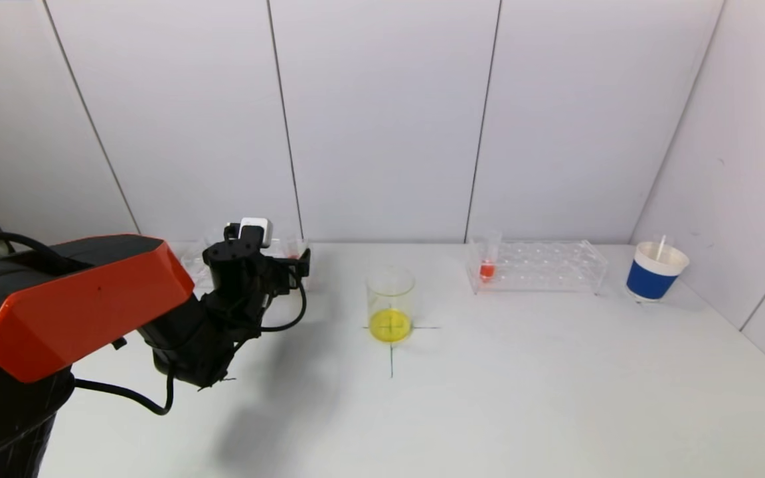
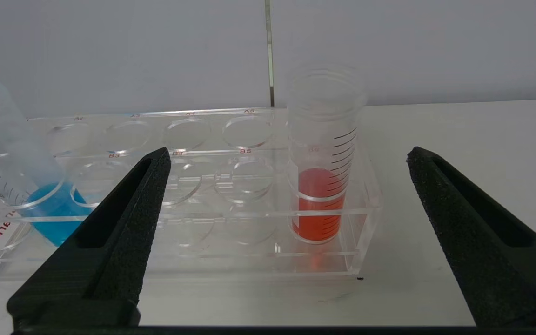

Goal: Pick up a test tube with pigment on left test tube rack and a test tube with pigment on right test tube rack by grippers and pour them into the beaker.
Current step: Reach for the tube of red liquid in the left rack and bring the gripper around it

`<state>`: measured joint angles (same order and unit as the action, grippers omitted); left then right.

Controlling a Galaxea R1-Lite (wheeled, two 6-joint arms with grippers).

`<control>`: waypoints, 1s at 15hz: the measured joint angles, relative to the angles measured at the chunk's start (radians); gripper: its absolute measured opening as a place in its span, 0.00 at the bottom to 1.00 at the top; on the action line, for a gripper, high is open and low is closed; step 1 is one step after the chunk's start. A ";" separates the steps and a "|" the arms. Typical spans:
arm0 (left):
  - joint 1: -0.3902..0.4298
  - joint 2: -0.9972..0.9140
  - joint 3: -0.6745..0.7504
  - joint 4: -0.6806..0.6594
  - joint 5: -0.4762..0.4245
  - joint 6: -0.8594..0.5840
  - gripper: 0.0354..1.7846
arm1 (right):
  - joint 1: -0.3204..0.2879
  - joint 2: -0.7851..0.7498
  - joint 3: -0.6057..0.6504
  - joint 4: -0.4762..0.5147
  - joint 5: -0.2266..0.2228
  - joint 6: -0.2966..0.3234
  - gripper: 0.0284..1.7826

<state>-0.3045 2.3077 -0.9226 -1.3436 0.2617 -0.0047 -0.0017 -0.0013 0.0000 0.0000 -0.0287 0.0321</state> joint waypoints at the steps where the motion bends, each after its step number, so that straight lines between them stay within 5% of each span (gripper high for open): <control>1: -0.001 0.003 -0.006 0.001 0.000 0.001 0.99 | 0.000 0.000 0.000 0.000 0.000 0.000 0.99; 15: -0.008 0.036 -0.072 0.004 0.002 0.003 0.99 | 0.000 0.000 0.000 0.000 0.000 0.000 0.99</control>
<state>-0.3126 2.3434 -0.9947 -1.3394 0.2636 -0.0017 -0.0017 -0.0013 0.0000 0.0000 -0.0287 0.0321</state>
